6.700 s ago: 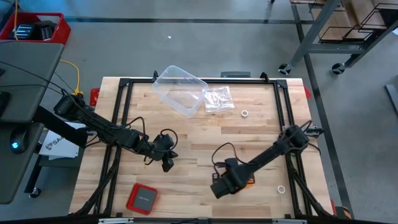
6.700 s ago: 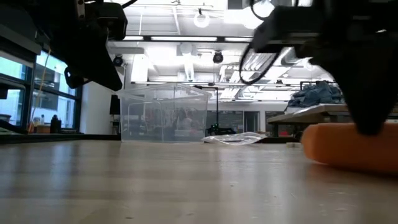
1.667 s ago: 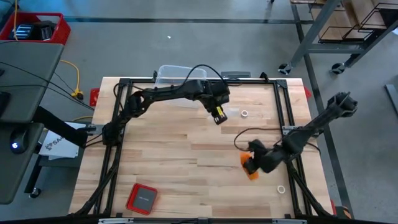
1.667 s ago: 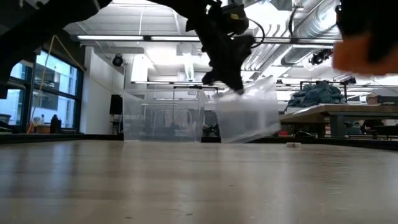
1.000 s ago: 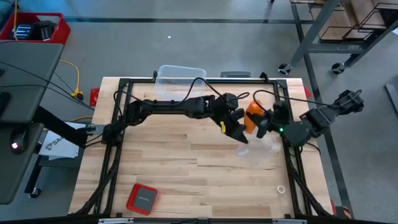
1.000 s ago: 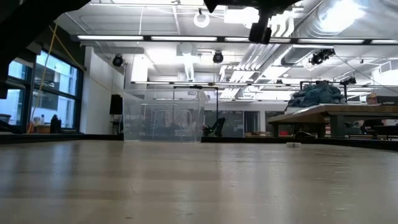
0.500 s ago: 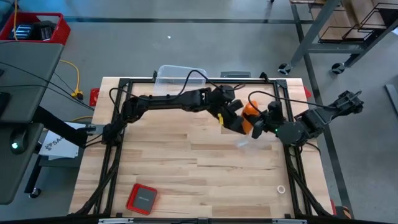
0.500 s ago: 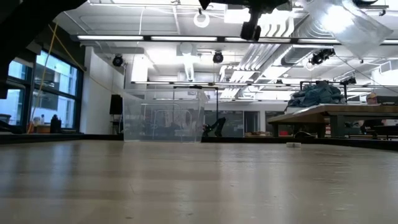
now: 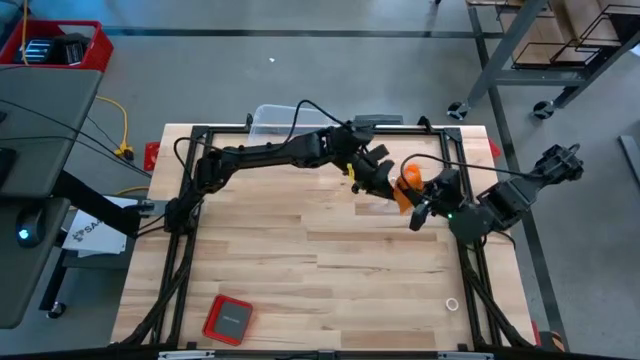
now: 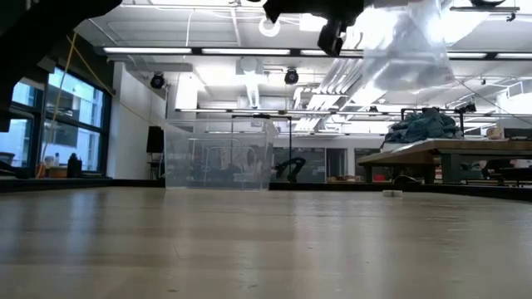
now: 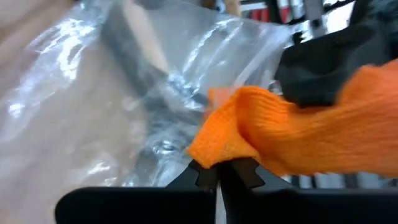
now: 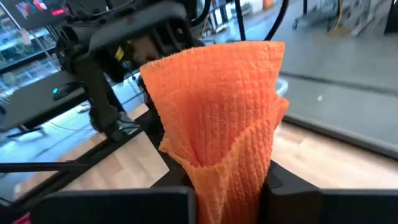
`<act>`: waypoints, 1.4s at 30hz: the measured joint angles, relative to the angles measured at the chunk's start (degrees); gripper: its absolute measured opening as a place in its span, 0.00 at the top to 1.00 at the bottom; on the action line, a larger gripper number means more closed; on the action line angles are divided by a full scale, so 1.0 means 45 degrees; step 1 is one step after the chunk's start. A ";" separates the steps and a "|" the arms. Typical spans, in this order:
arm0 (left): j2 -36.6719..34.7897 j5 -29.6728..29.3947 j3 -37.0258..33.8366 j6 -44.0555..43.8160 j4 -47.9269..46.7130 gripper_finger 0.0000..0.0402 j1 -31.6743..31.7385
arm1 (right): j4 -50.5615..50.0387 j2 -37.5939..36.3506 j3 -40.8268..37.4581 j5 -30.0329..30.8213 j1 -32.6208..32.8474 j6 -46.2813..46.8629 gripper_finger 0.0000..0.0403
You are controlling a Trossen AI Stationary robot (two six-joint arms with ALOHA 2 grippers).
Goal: Roll bandage
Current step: Put the orange bandage in the transparent zip bag
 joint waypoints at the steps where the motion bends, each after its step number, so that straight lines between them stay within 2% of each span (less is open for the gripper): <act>1: -0.0043 0.0062 0.0000 -0.0406 0.0279 1.00 0.0002 | 0.0009 -0.0001 0.0000 0.0242 0.0052 -0.0274 0.89; 8: -0.0366 0.0854 0.0021 -0.2936 0.2640 1.00 -0.0013 | -0.0123 0.0066 -0.0028 0.1597 0.0273 -0.1806 0.89; 11: -0.0549 0.0346 0.0039 -0.3811 0.3680 1.00 0.0083 | -0.0013 0.0051 -0.0005 0.1761 0.0171 -0.1876 0.89; 16: -0.0554 -0.0188 0.0034 -0.3957 0.3776 1.00 0.0388 | -0.0092 0.0033 -0.0024 0.1836 0.0189 -0.1896 0.89; 25: -0.0601 -0.1665 0.0034 -0.3277 0.3789 1.00 0.0905 | 0.0005 -0.0391 -0.0024 0.0983 0.0147 -0.1482 0.89; 29: -0.0579 -0.2548 0.0015 -0.3070 0.3683 1.00 0.1038 | 0.0155 -0.0544 -0.0009 -0.0483 -0.0080 -0.1629 0.89; 31: -0.0563 -0.2544 0.0010 -0.2833 0.3639 1.00 0.0933 | 0.0312 -0.0562 -0.0019 -0.1225 -0.0113 -0.1902 0.89; 34: -0.0568 -0.2407 0.0010 -0.2914 0.3679 1.00 0.0805 | 0.0400 -0.0563 -0.0019 -0.1535 -0.0183 -0.2022 0.89; 36: -0.0568 -0.2249 0.0010 -0.3086 0.3714 1.00 0.0652 | 0.0335 -0.0565 -0.0019 -0.1775 -0.0238 -0.2017 0.84; 42: -0.0568 -0.0349 0.0019 -0.3722 0.4365 1.00 0.0073 | 0.0281 -0.0509 -0.0034 -0.2517 -0.0319 -0.2020 0.57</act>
